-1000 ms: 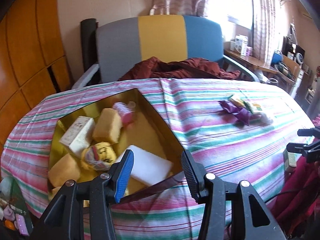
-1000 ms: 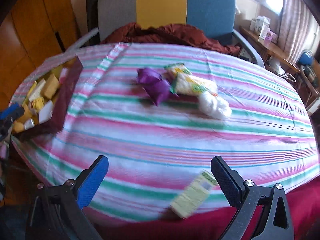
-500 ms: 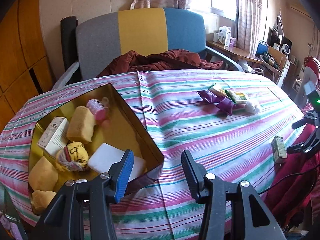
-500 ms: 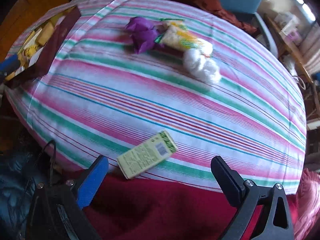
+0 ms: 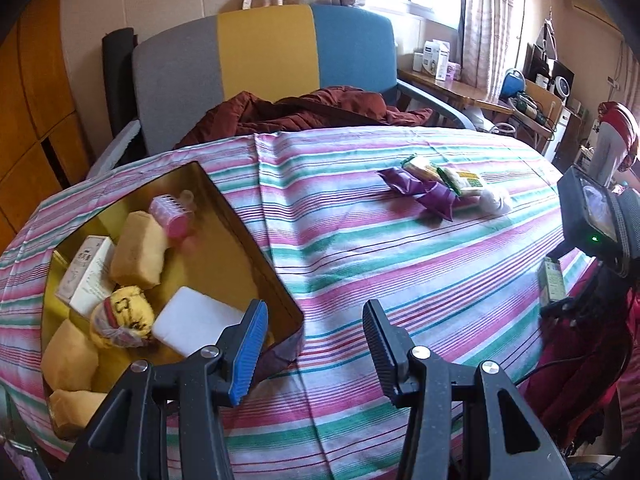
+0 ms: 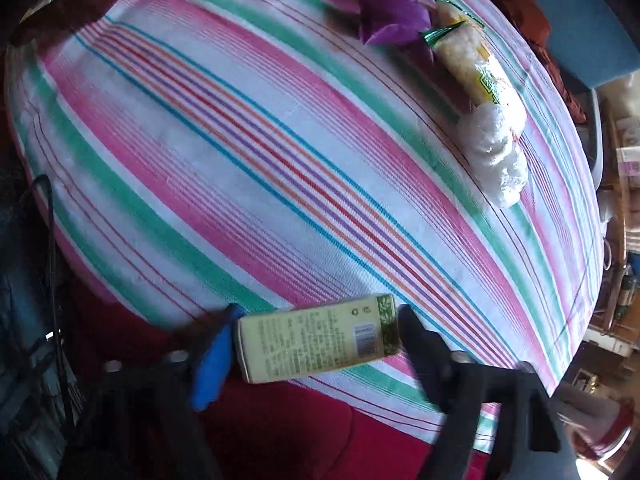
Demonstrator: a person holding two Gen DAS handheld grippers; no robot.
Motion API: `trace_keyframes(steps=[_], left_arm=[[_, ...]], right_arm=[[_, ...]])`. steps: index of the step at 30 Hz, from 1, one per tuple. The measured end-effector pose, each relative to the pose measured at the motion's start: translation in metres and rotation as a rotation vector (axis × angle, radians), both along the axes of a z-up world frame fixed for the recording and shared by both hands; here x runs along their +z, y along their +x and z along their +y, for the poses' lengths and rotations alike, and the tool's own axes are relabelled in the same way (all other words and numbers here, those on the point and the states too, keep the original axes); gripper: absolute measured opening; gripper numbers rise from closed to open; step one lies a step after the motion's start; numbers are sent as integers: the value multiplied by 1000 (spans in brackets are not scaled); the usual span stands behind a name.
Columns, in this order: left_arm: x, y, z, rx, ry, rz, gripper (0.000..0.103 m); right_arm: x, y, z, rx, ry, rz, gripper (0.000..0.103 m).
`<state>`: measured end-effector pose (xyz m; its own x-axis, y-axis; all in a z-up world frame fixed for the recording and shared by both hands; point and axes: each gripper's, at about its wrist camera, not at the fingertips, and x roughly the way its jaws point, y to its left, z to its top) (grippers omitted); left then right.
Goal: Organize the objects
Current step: 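Grasp the green-and-white medicine box with the right tool while the left grasps a purple packet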
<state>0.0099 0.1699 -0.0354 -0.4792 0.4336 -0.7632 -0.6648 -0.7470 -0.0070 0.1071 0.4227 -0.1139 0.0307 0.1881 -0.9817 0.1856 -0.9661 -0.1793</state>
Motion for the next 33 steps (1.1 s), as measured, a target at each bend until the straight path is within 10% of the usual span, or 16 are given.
trace_keyframes(steps=[13,33], left_arm=[[-9,-31,79,-111,38,-116,50],[-59,-39,251,-488,-139,12,48]], right_arm=[[49,24,63,-367,-213,358,77],[52,25,77,-430,-352,491,77]])
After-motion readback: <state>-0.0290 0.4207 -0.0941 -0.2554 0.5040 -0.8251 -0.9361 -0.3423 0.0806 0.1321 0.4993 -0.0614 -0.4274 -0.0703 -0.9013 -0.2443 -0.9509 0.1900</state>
